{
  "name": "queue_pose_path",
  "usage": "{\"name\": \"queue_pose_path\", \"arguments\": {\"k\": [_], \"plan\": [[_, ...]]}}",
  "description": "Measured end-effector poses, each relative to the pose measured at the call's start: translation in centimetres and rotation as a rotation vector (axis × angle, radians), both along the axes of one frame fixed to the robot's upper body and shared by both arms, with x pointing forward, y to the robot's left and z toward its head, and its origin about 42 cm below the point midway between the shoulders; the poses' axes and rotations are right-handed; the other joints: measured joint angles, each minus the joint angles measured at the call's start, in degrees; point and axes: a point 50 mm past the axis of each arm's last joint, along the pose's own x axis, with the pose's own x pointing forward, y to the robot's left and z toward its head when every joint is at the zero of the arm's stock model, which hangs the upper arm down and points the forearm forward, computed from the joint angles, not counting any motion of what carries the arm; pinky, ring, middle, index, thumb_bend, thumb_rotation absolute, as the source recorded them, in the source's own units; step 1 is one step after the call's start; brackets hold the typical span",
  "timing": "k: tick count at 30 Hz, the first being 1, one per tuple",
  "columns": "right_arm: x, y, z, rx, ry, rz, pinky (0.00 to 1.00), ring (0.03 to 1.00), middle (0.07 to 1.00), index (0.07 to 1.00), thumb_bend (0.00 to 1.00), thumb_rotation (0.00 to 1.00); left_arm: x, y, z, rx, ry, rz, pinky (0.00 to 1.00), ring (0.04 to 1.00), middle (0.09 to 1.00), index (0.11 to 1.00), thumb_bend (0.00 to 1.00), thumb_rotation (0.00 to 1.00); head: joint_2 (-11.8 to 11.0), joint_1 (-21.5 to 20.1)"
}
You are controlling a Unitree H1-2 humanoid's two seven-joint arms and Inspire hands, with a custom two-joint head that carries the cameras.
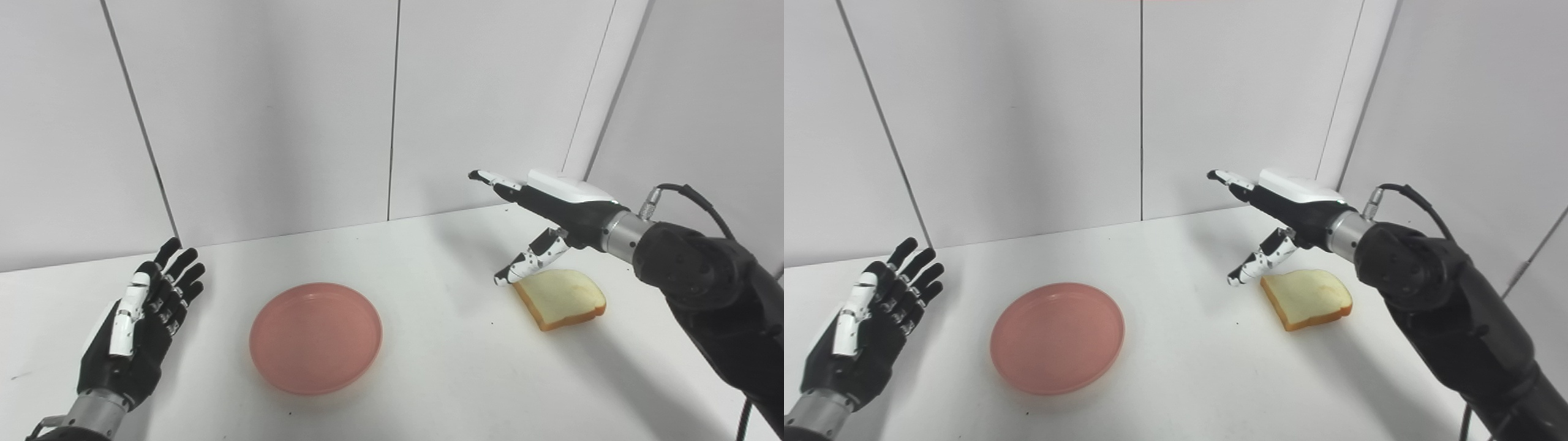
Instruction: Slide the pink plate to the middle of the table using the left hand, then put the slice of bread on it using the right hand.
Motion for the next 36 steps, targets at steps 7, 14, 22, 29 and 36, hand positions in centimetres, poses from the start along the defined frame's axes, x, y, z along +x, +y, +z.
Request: {"name": "queue_pose_path", "arguments": {"k": [7, 14, 22, 29, 36], "plan": [[1.1, -2.4, -0.8, -0.037, 0.099, -0.077, 0.93, 0.992, 1.0, 1.0, 1.0, 0.26, 0.0, 0.7, 0.1, 0.002, -0.003, 0.002, 0.96, 0.944, 0.945, 0.933, 0.42, 1.0, 0.4, -0.5], [2.1, -3.8, -2.3, -0.027, 0.207, -0.116, 0.96, 1.0, 1.0, 1.0, 1.0, 0.26, 0.0, 0.8, 0.2, -0.02, -0.004, -0.02, 0.96, 0.947, 0.948, 0.935, 0.43, 1.0, 0.8, -1.2], [2.7, -5.1, -4.0, -0.07, 0.329, -0.157, 0.91, 1.0, 1.0, 1.0, 1.0, 0.28, 0.0, 1.3, 0.2, -0.005, -0.005, -0.019, 0.97, 0.953, 0.955, 0.943, 0.43, 1.0, 1.1, -1.6], [2.2, -5.2, -5.4, -0.218, 0.364, -0.194, 0.91, 1.0, 1.0, 1.0, 1.0, 0.28, 0.0, 1.7, 0.3, 0.007, -0.004, -0.016, 0.98, 0.956, 0.956, 0.946, 0.43, 1.0, 1.8, -1.6], [2.3, -5.1, -5.8, -0.288, 0.339, -0.202, 0.93, 1.0, 1.0, 1.0, 1.0, 0.31, 0.0, 1.7, 0.3, 0.008, -0.003, -0.02, 0.97, 0.952, 0.956, 0.946, 0.43, 1.0, 1.9, -1.6]]}}
